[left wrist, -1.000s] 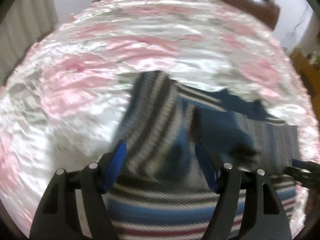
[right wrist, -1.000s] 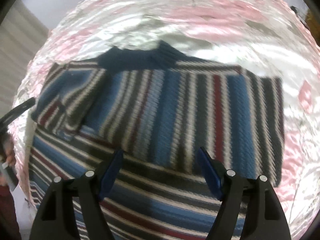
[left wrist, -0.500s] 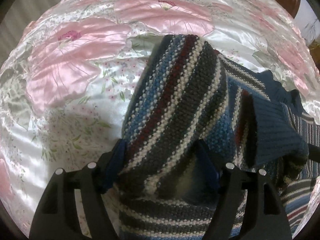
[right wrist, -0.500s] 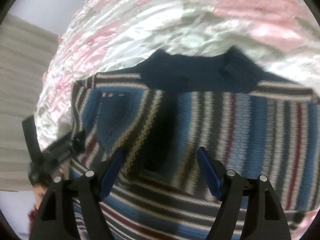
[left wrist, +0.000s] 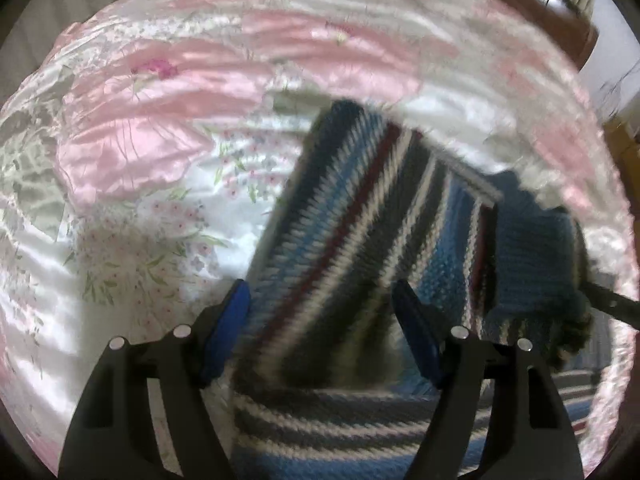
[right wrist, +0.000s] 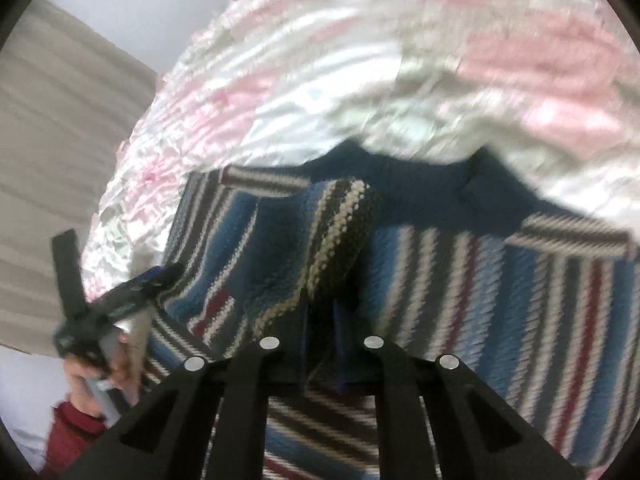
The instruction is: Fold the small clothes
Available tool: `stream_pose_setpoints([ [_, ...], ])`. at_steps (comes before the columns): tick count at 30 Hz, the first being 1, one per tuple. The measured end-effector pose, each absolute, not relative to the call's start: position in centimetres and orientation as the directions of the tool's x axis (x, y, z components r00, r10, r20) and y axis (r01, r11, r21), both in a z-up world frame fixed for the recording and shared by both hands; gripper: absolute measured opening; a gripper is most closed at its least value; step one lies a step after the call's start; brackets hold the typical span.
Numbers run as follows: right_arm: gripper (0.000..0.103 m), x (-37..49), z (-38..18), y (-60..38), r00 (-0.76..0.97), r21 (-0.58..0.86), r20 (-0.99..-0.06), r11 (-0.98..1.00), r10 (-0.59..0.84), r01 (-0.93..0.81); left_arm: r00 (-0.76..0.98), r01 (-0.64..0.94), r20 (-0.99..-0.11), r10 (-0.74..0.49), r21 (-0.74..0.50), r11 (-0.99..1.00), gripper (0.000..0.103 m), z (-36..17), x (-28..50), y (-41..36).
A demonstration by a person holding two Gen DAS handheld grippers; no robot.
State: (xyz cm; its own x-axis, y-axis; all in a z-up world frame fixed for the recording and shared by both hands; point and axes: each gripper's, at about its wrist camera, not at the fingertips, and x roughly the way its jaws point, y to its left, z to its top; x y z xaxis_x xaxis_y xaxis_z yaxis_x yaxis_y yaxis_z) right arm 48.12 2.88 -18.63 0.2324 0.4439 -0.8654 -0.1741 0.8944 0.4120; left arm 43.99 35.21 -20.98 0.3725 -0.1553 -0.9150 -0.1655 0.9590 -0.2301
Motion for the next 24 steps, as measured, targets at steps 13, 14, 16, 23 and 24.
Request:
stream_pose_setpoints([
  [13, 0.039, 46.9, -17.5, 2.0, 0.259, 0.246, -0.920, 0.948, 0.293, -0.200, 0.310, -0.163, -0.946, -0.095, -0.151, 0.975, 0.075, -22.1, 43.7, 34.7],
  [14, 0.040, 47.1, -17.0, 2.5, 0.253, 0.240, -0.922, 0.946, 0.292, -0.217, 0.313, -0.166, -0.945, -0.096, -0.154, 0.974, 0.075, -21.8, 43.8, 34.9],
  [16, 0.043, 47.4, -16.3, 5.1, 0.214, 0.247, -0.928, 0.933, 0.306, -0.261, 0.317, -0.173, -0.944, -0.091, -0.151, 0.973, 0.075, -21.2, 44.0, 35.1],
  [23, 0.043, 49.2, -18.4, 12.1, 0.105, 0.241, -0.954, 0.924, 0.282, -0.297, 0.341, -0.158, -0.938, -0.053, -0.113, 0.981, 0.075, -19.3, 45.0, 36.1],
  [24, 0.045, 49.6, -18.9, 12.9, 0.089, 0.243, -0.956, 0.926, 0.278, -0.290, 0.341, -0.158, -0.939, -0.053, -0.113, 0.981, 0.075, -19.2, 45.1, 36.2],
])
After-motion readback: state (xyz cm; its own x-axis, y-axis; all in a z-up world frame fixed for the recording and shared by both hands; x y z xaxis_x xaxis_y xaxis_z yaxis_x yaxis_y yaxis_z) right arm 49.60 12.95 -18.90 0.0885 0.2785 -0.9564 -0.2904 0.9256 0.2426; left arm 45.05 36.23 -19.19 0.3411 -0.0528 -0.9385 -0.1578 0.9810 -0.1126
